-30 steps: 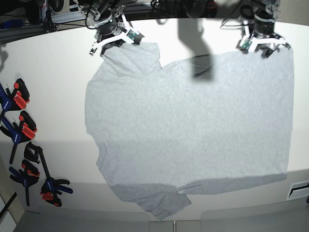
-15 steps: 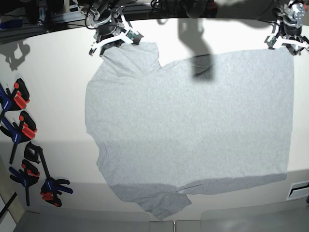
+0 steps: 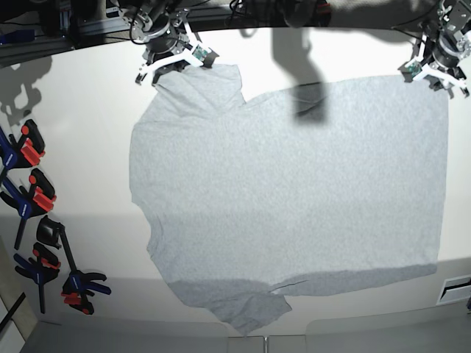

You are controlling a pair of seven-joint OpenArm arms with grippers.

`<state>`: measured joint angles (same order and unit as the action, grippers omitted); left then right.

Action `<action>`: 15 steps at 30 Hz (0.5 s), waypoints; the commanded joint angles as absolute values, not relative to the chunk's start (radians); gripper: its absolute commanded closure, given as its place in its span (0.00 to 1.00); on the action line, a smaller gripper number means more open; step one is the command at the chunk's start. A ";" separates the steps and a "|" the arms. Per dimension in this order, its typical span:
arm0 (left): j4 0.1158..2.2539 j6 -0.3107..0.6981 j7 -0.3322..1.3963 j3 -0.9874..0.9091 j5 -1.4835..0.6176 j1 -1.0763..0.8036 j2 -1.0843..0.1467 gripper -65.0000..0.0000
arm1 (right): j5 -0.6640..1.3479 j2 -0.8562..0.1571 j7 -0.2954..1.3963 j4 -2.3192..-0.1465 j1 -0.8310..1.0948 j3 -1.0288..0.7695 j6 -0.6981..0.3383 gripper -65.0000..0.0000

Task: Fold the T-shirt properly
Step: 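Lower the left gripper onto the other shoulder corner and grasp it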

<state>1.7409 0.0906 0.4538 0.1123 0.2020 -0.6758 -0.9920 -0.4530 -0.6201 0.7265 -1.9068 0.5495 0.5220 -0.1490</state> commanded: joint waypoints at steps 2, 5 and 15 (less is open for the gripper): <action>1.748 0.089 0.433 0.105 0.207 -0.681 -1.011 0.61 | -0.420 -0.631 0.786 -1.891 0.565 0.524 -0.175 1.00; 1.746 0.134 0.408 0.105 0.205 -0.681 -1.009 0.61 | -0.420 -0.631 0.785 -1.891 0.565 0.524 -0.171 1.00; 1.722 0.148 0.387 0.105 0.190 -0.622 -0.916 0.62 | -0.420 -0.629 0.785 -1.891 0.565 0.524 -0.104 1.00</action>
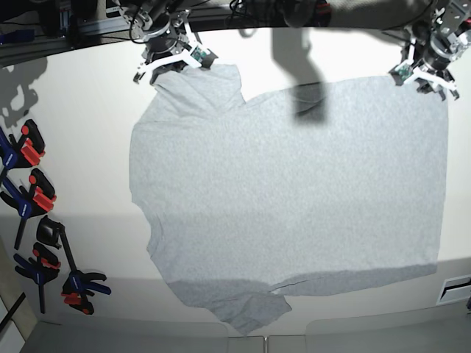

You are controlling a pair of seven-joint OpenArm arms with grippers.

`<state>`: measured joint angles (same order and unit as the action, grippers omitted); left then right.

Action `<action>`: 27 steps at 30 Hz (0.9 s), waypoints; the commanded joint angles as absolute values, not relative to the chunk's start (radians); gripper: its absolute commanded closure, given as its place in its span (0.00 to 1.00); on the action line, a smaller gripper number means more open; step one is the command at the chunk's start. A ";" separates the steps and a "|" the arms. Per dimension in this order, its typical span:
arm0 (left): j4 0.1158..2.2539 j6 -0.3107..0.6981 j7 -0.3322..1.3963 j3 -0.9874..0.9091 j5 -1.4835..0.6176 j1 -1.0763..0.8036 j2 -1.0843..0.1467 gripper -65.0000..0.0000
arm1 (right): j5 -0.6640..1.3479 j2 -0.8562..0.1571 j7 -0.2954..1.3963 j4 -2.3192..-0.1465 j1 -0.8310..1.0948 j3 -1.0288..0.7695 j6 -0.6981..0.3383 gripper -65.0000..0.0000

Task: Fold the T-shirt properly
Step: 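Lower the left gripper onto the other shoulder corner and grasp it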

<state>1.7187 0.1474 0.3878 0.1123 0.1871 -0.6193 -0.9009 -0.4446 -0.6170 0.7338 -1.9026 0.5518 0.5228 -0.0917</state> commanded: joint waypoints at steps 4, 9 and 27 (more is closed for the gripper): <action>1.672 0.186 0.388 0.105 0.190 -0.606 -0.903 0.62 | -0.420 -0.629 0.785 -1.891 0.565 0.524 -0.103 1.00; 1.624 0.188 0.353 0.105 0.192 -0.603 -0.904 0.70 | -0.420 -0.629 0.783 -1.891 0.565 0.524 -0.103 1.00; 1.639 0.184 0.346 0.105 0.192 -0.593 -0.904 1.00 | -0.428 -0.629 0.783 -1.893 0.565 0.524 -0.103 1.00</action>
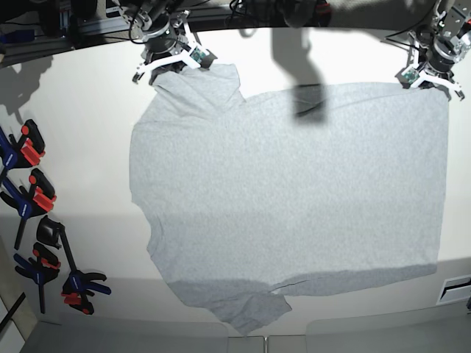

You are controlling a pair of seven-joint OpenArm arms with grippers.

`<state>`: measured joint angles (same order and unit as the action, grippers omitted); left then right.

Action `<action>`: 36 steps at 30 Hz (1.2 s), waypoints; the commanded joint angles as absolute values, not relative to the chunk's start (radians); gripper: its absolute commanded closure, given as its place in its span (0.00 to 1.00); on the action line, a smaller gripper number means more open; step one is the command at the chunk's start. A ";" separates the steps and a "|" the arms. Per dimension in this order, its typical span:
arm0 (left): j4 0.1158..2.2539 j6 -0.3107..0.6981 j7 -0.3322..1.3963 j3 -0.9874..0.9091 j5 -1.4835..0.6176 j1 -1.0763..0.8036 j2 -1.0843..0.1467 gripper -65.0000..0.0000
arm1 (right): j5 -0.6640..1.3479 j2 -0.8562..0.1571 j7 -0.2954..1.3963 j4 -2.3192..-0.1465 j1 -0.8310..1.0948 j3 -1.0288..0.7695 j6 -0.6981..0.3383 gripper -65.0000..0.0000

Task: Fold the T-shirt properly
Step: 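Lower the left gripper onto the other shoulder corner and grasp it, then drag both held shoulder corners across the shirt toward the hem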

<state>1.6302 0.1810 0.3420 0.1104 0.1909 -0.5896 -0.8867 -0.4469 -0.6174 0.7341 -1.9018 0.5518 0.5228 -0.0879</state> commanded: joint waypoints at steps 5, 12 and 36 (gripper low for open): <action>1.678 0.184 0.343 0.105 0.192 -0.593 -0.904 1.00 | -0.551 -0.629 0.788 -1.917 0.565 0.524 -0.061 1.00; 1.684 0.184 0.313 0.105 0.192 -0.563 -0.904 1.00 | -0.606 -0.628 0.771 -1.945 0.548 0.524 0.002 1.00; 1.683 0.176 0.260 0.105 0.021 -0.280 -0.889 1.00 | -0.329 -0.542 0.657 -1.903 0.082 0.524 0.090 1.00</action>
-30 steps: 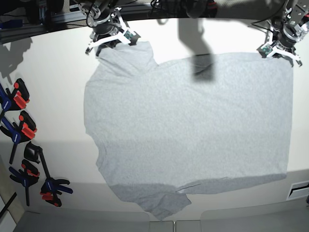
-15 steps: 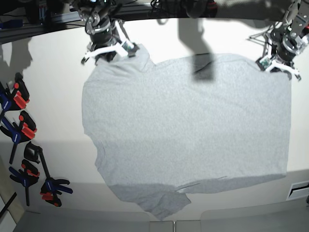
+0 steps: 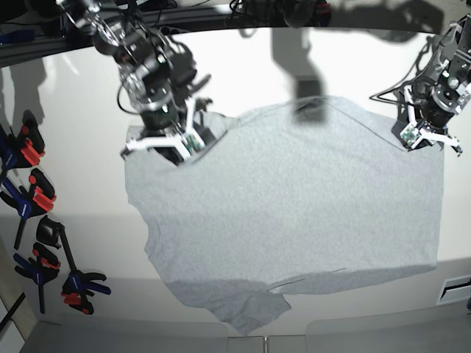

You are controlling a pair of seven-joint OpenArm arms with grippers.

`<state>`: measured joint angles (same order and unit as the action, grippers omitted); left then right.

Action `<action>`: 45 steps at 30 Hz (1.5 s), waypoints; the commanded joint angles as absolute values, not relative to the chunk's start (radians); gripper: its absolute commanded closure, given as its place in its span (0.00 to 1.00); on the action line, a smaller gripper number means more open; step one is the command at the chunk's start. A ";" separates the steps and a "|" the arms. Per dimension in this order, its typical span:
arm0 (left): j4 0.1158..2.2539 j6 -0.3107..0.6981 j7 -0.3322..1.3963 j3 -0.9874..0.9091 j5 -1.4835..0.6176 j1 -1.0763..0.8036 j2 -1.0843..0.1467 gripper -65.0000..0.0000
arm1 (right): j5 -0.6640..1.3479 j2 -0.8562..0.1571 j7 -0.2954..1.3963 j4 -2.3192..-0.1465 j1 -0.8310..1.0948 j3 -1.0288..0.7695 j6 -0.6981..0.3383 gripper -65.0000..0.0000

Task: Fold the T-shirt properly
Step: 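Drag both held shoulder corners across the shirt toward the hem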

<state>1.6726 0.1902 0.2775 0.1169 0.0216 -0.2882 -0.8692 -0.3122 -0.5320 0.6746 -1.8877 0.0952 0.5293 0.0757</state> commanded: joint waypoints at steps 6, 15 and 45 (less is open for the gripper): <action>1.641 0.176 0.210 0.105 0.025 -0.277 -0.857 1.00 | -0.328 -0.434 0.624 -1.770 -0.058 0.524 0.090 1.00; 1.425 0.176 0.151 0.105 0.024 -0.130 -0.756 1.00 | -0.329 -0.305 0.597 -1.467 -0.280 0.524 0.060 1.00; 1.133 0.176 -0.018 0.105 0.006 0.089 -0.730 1.00 | -0.329 -0.177 0.484 -0.928 -0.585 0.524 0.015 1.00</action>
<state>1.1206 0.1913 0.0090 0.1169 0.0071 0.0673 -0.7067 -0.3164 -0.1772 0.5049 -0.9115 -0.5480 0.5293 0.0032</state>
